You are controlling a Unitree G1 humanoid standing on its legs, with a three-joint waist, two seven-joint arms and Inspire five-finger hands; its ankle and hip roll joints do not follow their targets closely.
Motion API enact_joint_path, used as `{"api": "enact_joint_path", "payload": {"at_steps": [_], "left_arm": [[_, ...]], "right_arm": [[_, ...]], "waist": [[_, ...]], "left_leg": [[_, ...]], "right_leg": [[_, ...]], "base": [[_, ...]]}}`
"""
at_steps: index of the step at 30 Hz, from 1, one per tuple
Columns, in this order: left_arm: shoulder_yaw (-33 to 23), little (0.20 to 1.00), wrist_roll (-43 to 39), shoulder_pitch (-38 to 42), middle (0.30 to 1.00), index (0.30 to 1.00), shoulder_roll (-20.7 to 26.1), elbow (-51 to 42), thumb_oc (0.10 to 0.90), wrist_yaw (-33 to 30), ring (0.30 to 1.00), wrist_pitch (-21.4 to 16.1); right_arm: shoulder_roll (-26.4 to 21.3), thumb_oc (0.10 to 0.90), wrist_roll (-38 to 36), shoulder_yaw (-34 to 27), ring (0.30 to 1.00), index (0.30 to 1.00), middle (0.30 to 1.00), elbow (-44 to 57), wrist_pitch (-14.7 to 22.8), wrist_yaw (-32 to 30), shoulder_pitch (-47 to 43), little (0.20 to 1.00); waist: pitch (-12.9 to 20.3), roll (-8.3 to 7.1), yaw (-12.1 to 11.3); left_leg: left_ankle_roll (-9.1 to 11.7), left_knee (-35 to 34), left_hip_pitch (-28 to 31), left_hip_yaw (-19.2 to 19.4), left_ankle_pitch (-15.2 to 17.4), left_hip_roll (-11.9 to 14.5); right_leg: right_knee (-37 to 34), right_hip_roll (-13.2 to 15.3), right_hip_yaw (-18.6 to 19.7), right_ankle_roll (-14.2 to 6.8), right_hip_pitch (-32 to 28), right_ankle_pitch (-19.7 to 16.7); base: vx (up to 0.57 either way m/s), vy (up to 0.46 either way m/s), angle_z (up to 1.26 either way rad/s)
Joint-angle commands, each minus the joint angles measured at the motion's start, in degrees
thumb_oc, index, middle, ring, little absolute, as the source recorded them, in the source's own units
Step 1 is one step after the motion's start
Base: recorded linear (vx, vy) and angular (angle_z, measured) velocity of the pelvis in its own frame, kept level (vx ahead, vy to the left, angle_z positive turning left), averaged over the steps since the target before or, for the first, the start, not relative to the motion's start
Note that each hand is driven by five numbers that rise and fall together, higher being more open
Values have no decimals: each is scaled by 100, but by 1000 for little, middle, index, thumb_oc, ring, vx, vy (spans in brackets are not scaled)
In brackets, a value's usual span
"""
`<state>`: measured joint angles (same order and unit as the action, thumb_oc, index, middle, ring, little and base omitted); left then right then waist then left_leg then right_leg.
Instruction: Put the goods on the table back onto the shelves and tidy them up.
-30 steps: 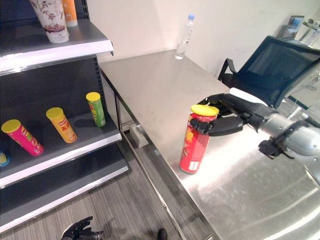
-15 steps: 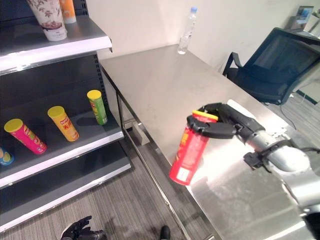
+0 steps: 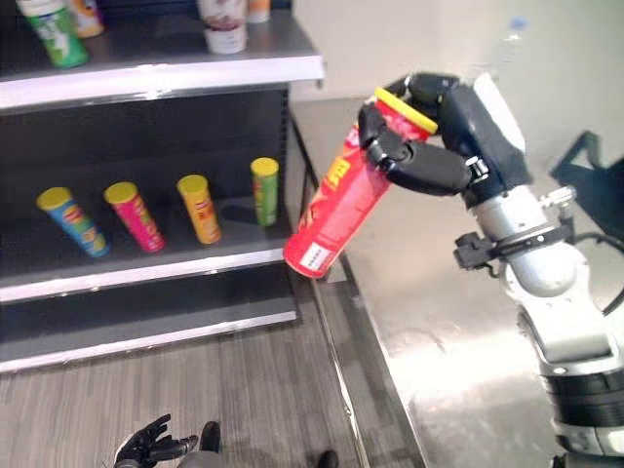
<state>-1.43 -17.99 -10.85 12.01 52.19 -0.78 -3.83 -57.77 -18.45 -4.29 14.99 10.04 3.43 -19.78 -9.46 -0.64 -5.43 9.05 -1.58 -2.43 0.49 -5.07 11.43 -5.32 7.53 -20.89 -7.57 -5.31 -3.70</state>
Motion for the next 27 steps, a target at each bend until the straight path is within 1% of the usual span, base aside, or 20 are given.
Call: {"api": "enact_joint_path", "payload": {"at_steps": [1,2,3,5,8,9,11,14,15,16,17,18,19,20,21,22,24,25,26,27], "left_arm": [[37,900,142,420,900,900,559,-54,800,-157,900,-430],[68,900,176,398,900,900,574,-121,800,-148,900,-423],[92,900,182,410,900,900,589,-163,800,-125,900,-442],[220,900,287,453,900,900,639,-202,800,-70,900,-462],[281,900,471,487,900,900,882,-314,800,-26,900,-506],[226,900,506,498,900,900,970,-353,800,-17,900,-502],[113,900,511,490,900,900,1132,-458,800,-3,900,-490],[-76,900,359,427,900,900,1191,-431,800,-12,900,-457],[-172,900,342,356,900,900,1159,-381,800,-27,900,-418],[-194,900,358,322,900,900,1127,-336,800,-64,900,-394],[-195,900,279,259,900,900,1062,-378,800,-18,900,-395],[-196,900,278,259,900,900,1061,-381,800,-18,900,-393],[-224,900,221,249,900,900,966,-308,800,-3,900,-395],[-227,900,221,247,900,900,964,-307,800,-3,900,-397],[-129,900,200,264,900,900,874,-323,800,3,900,-409],[-66,900,229,307,900,900,854,-335,800,0,900,-399],[22,900,293,318,900,900,799,-374,800,22,900,-366],[20,900,295,314,900,900,794,-378,800,21,900,-363],[11,900,303,305,900,900,775,-375,800,21,900,-356],[-20,900,322,281,900,900,786,-392,800,-7,900,-359]], "right_arm": [[-132,400,439,-287,300,300,300,556,745,-540,-693,300],[-191,400,491,-383,300,300,300,654,715,-497,-644,300],[-194,400,511,-422,300,300,300,674,703,-503,-601,300],[-80,400,585,-422,300,300,300,698,741,-585,-544,300],[90,400,778,-290,300,300,300,760,740,-687,-633,300],[140,400,832,-202,300,300,300,842,715,-669,-720,300],[177,400,860,-97,300,300,300,891,711,-650,-823,300],[134,400,998,166,300,300,300,838,678,-579,-994,300],[131,400,1157,199,300,300,300,898,655,-552,-991,300],[180,400,1220,178,300,300,300,918,670,-605,-957,300],[135,400,1318,224,300,300,300,1033,654,-546,-1009,300],[135,400,1320,225,300,300,300,1035,652,-547,-1012,300],[124,400,1420,329,300,300,300,1088,624,-551,-1081,300],[126,400,1422,334,300,300,300,1089,622,-552,-1083,300],[188,400,1438,413,300,300,300,1257,666,-537,-1139,300],[184,400,1466,418,300,300,300,1265,651,-549,-1124,300],[167,400,1509,465,300,300,300,1317,586,-509,-1060,300],[166,400,1511,470,300,300,300,1320,582,-509,-1063,300],[170,400,1536,531,300,300,300,1329,557,-497,-1083,300],[216,400,1514,646,300,300,300,1339,518,-431,-1054,300]], "waist": [[254,-525,284],[300,-451,363],[333,-402,407],[434,-288,491],[333,-297,507],[286,-299,486],[165,-251,425],[191,-198,286],[247,-275,154],[280,-370,56],[305,-481,-41],[308,-473,-38],[388,-584,-134],[391,-585,-120],[270,-574,-134],[194,-538,-94],[86,-451,31],[83,-442,33],[69,-411,71],[32,-405,148]], "left_leg": [[309,749,230,-308,633,382],[299,679,273,-501,682,360],[299,515,330,-557,788,314],[152,248,477,-462,972,151],[-86,271,428,-234,1140,-253],[-167,340,349,-105,1164,-361],[-277,461,162,79,1095,-550],[-432,345,11,136,840,-726],[-506,301,-81,44,739,-899],[-516,313,-188,7,689,-1011],[-540,281,-192,-53,653,-1117],[-540,273,-199,-57,635,-1110],[-530,246,-344,-99,552,-1257],[-528,246,-344,-109,553,-1259],[-432,401,-647,-214,437,-1367],[-367,556,-822,-171,404,-1387],[-353,668,-854,261,440,-1189],[-351,693,-860,260,459,-1183],[-371,673,-784,404,509,-1062],[-312,679,-706,431,538,-728]], "right_leg": [[153,274,539,-295,123,493],[142,300,587,-345,146,451],[131,364,645,-387,203,374],[107,618,714,-510,359,117],[175,1081,794,-691,845,-524],[245,1151,747,-687,1003,-473],[787,1072,753,-564,1017,-122],[1986,529,1059,-328,863,707],[2322,117,1221,-285,556,1062],[2139,-76,1315,-227,296,1197],[1831,-266,1402,-75,125,1443],[1809,-275,1398,-73,125,1419],[1218,-439,1436,60,-108,1533],[1187,-440,1425,62,-127,1522],[764,-619,1496,157,-129,1449],[727,-612,1438,173,-88,1415],[740,-527,1281,153,43,1307],[740,-533,1280,154,37,1307],[708,-481,1204,103,84,1220],[679,-285,1103,-3,166,1048]], "base": [[-114,276,-4],[-92,330,-25],[-75,405,-17],[-110,439,12],[-247,397,13],[-363,359,-19],[-374,366,-35],[-257,288,-2],[-192,147,25],[-123,77,26],[-52,7,15],[-59,-2,14],[-51,-10,11],[-234,-16,45],[-272,28,58],[-366,100,75],[-198,139,96],[-123,114,131],[-169,236,93],[-221,341,27]]}}
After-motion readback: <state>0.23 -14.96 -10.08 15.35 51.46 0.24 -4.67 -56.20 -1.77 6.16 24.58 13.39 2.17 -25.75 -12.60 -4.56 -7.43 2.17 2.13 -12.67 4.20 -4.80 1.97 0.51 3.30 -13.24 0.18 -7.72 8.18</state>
